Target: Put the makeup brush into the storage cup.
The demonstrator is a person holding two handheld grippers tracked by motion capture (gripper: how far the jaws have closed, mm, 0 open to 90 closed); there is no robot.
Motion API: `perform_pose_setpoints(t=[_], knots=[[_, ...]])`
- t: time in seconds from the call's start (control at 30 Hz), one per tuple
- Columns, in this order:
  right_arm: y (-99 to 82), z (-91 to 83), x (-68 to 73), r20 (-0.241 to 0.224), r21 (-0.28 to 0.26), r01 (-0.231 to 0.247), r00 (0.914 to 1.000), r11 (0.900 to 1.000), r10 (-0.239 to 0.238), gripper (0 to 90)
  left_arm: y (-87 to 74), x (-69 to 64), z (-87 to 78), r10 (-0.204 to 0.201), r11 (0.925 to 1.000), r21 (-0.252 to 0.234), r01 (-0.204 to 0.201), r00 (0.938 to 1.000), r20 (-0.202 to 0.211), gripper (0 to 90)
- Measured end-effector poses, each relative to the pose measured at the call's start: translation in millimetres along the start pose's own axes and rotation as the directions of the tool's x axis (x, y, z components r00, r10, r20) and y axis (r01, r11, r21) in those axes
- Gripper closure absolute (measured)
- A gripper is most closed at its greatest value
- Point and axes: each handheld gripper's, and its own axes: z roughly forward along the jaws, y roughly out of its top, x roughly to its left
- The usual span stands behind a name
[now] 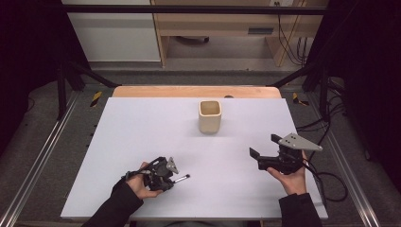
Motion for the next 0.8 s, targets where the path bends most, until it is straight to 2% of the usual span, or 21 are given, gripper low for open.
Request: perform_pose_setpoints(t=[0.17,0.47,0.67,0.8], knots=[[0.0,0.2,0.0,0.000,0.002,0.000,1.0000,1.0000,0.000,6.0,0.8,-2.0,0.3,-0.002,1.0000,0.005,0.002,1.0000,-0.005,83.3],[-0.2,0.6,0.2,-0.001,0.006,0.000,1.0000,1.0000,0.000,5.9,1.8,-3.3,0.1,0.004,0.9999,0.014,-0.004,0.9998,-0.019,83.7],[-0.4,1.2,0.4,0.000,0.008,0.000,1.0000,1.0000,0.000,6.0,1.2,-3.2,0.0,0.001,1.0000,0.007,-0.001,0.9998,-0.018,83.9],[-0.2,0.6,0.2,-0.006,0.007,0.000,1.0000,1.0000,0.000,6.0,0.6,-3.7,-0.7,0.012,0.9999,0.002,-0.012,0.9997,-0.023,83.9]])
